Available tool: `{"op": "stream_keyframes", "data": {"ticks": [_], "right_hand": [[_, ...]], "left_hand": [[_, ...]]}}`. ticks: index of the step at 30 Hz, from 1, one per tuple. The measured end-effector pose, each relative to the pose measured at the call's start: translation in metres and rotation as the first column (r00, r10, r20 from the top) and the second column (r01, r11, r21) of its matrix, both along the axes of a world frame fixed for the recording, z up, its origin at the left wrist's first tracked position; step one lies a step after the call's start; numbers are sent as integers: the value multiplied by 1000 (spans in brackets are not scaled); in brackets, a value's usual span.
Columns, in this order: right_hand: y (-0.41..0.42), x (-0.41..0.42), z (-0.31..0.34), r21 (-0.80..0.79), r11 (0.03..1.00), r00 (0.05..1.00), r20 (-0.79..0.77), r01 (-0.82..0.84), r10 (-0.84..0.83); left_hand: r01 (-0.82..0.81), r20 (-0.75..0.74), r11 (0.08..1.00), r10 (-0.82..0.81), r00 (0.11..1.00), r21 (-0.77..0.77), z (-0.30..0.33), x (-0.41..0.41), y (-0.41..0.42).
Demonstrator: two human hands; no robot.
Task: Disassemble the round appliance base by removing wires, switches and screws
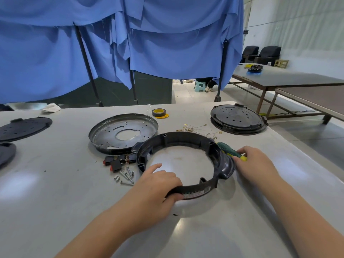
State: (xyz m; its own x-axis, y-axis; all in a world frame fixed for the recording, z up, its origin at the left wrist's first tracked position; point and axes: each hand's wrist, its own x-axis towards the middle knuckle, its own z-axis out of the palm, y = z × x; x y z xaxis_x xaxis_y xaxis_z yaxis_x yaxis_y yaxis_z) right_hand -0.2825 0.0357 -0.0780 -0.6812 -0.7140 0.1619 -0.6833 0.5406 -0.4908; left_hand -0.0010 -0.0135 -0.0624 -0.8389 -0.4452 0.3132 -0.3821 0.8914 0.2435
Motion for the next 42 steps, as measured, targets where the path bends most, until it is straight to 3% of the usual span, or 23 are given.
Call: {"op": "stream_keyframes", "data": {"ticks": [10, 24, 32, 36, 42], "right_hand": [[1, 6, 4, 48, 999, 1000, 20, 14, -15], [6, 7, 7, 40, 998, 997, 69, -38, 35], [8, 6, 9, 34, 998, 991, 130, -44, 39], [9, 3, 16, 82, 994, 983, 175, -68, 52], [12, -4, 24, 169, 974, 961, 258, -147, 100]], "left_hand": [[-9, -98, 999, 13, 995, 38, 0, -3, -1], [8, 8, 1000, -8, 1000, -28, -10, -5, 0], [26, -7, 998, -27, 1000, -51, -12, -6, 0], [1, -47, 998, 3, 999, 69, -7, 1, -6], [-128, -214, 952, 191, 958, 277, 21, 22, -39]]}}
